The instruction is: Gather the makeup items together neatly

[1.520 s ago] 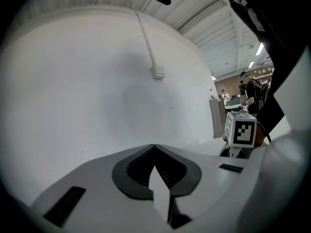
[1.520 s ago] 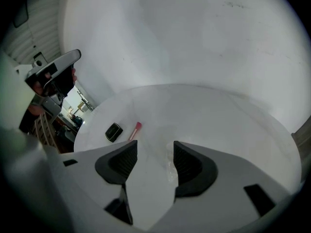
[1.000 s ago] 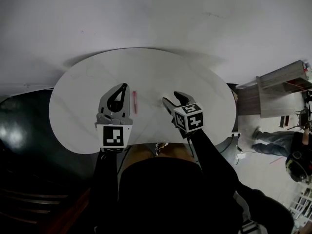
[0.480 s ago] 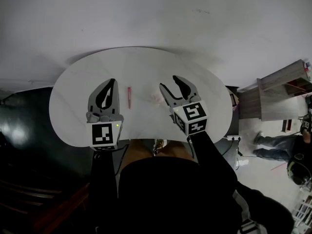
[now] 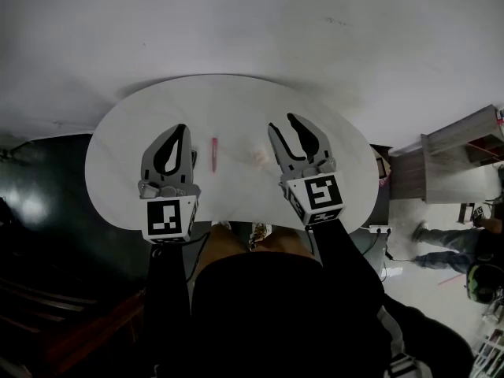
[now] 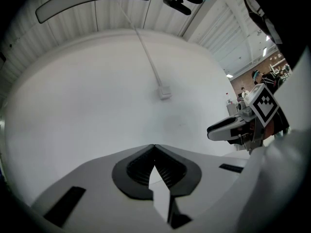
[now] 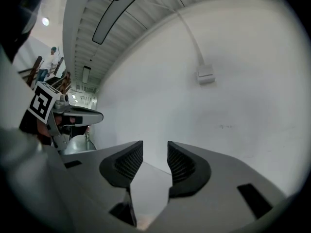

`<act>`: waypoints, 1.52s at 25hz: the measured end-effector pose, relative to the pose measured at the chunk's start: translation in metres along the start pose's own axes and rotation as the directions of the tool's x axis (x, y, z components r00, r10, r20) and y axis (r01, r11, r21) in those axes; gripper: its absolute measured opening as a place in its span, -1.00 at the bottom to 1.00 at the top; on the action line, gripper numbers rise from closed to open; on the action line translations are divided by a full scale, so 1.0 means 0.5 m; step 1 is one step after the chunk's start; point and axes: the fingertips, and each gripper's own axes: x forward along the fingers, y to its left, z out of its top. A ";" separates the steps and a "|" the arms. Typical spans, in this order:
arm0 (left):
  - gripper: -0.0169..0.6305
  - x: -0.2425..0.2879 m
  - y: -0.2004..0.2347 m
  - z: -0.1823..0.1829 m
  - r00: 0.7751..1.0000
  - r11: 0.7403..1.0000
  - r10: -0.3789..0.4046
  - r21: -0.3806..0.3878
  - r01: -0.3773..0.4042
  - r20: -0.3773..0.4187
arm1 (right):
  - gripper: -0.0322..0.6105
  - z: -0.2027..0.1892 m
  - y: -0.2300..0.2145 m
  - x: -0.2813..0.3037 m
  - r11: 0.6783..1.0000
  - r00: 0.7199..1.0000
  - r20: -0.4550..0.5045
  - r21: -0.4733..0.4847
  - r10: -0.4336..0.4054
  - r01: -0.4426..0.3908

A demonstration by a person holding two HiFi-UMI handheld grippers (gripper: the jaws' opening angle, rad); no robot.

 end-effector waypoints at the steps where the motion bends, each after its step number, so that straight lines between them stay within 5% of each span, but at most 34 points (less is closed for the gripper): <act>1: -0.90 -0.002 0.002 0.000 1.000 1.000 0.002 -0.003 -0.002 0.001 | -0.38 -0.006 -0.003 -0.002 1.000 1.000 -0.009 -0.009 -0.007 0.007; 3: -0.90 -0.004 0.007 0.001 1.000 1.000 0.005 -0.007 -0.005 0.002 | -0.47 -0.006 -0.009 -0.006 0.999 1.000 0.000 -0.035 -0.031 0.031; 5: -0.90 -0.006 0.013 0.003 1.000 1.000 0.009 -0.014 -0.009 0.002 | -0.80 0.023 -0.008 -0.010 0.997 0.996 0.070 -0.060 -0.050 0.054; 11: -0.90 -0.006 0.026 0.010 1.000 1.000 0.013 -0.015 -0.013 0.012 | -0.81 0.085 0.009 -0.011 0.995 0.980 0.195 -0.084 -0.041 0.058; 33: -0.90 -0.001 0.028 0.013 0.999 0.999 0.026 -0.024 -0.025 0.028 | -0.82 0.093 0.019 -0.003 0.994 0.979 0.201 -0.109 -0.007 0.030; 38: -0.90 -0.004 0.025 0.013 0.999 0.999 0.023 -0.035 -0.022 0.026 | -0.82 0.047 0.011 -0.010 0.988 0.998 0.061 -0.151 -0.021 0.030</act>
